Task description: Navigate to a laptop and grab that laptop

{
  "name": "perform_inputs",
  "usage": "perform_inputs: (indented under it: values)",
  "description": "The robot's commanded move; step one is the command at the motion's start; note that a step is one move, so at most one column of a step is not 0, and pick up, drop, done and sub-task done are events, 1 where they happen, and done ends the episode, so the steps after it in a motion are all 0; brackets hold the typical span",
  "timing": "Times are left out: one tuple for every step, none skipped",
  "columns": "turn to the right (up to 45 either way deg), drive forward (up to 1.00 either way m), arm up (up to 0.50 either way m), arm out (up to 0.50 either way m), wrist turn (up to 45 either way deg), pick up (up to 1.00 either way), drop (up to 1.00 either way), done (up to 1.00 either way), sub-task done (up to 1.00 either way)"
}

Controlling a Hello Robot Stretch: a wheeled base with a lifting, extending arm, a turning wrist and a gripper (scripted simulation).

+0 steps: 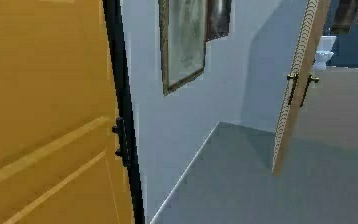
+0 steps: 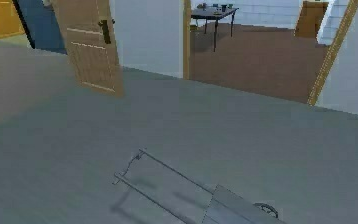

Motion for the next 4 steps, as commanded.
perform_inputs:
  values:
    - [27.0, 0.00, 0.00, 0.00, 0.0, 0.00, 0.00, 0.00, 0.00]
    - [0.0, 1.00, 0.00, 0.00, 0.0, 0.00, 0.00, 0.00, 0.00]
    - [-6.0, 0.00, 0.00, 0.00, 0.0, 0.00, 0.00, 0.00, 0.00]
    - [0.0, 0.05, 0.00, 0.00, 0.0, 0.00, 0.00, 0.00, 0.00]
